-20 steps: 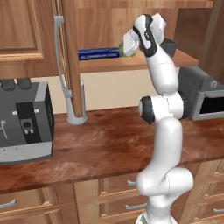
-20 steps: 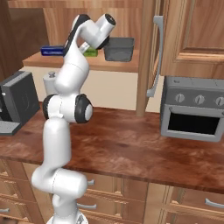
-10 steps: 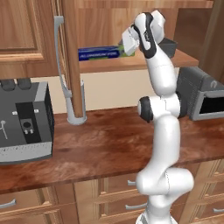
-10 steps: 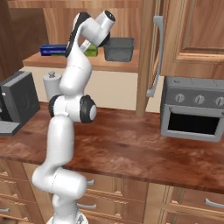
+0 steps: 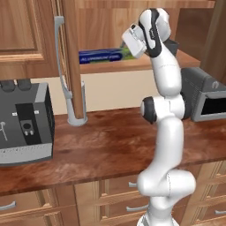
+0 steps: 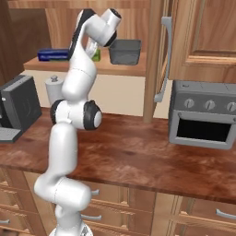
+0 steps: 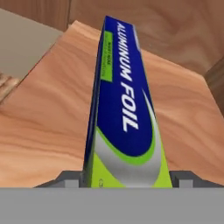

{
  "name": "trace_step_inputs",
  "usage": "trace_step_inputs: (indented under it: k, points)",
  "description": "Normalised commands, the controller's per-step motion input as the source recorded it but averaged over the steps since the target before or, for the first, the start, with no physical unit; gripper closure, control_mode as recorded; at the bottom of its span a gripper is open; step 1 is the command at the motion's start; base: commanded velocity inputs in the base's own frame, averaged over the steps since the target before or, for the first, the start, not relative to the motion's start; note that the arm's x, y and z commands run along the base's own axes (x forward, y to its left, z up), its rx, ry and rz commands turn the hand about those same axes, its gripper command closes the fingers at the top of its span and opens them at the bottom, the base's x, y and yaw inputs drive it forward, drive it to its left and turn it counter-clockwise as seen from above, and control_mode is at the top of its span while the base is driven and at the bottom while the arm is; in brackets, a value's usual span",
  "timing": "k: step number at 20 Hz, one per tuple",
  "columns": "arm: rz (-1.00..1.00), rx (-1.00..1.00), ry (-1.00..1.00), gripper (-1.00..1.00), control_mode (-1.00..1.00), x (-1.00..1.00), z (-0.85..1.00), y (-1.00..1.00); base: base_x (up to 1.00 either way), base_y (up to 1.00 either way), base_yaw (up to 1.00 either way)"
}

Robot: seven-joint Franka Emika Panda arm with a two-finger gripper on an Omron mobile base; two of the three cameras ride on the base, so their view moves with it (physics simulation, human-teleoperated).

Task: Retrieve the tupperware and aluminum foil from the cabinet and place them on the dining counter near the plate with hot dog and lemon wedge to prepare for storing leftovers.

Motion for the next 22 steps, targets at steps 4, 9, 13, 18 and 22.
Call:
trace_step_inputs:
  k: [4, 9, 13, 18, 22]
  points:
    - [0.0, 0.0, -0.22, 1.0, -1.0, -0.95, -0.87, 0.47, 0.0, 0.0, 0.0]
    - [-0.01, 0.05, -0.29, 1.0, -1.0, -0.99, -0.74, 0.33, 0.0, 0.0, 0.0]
    - [-0.06, 0.06, -0.27, 1.0, -1.0, -1.0, -0.22, 0.13, 0.0, 0.0, 0.0]
    - [-0.11, 0.04, -0.24, 1.0, -1.0, -1.0, 0.12, 0.0, 0.0, 0.0, 0.0]
    - [-0.05, 0.01, -0.09, 1.0, -1.0, -1.0, 0.08, 0.0, 0.0, 0.0, 0.0]
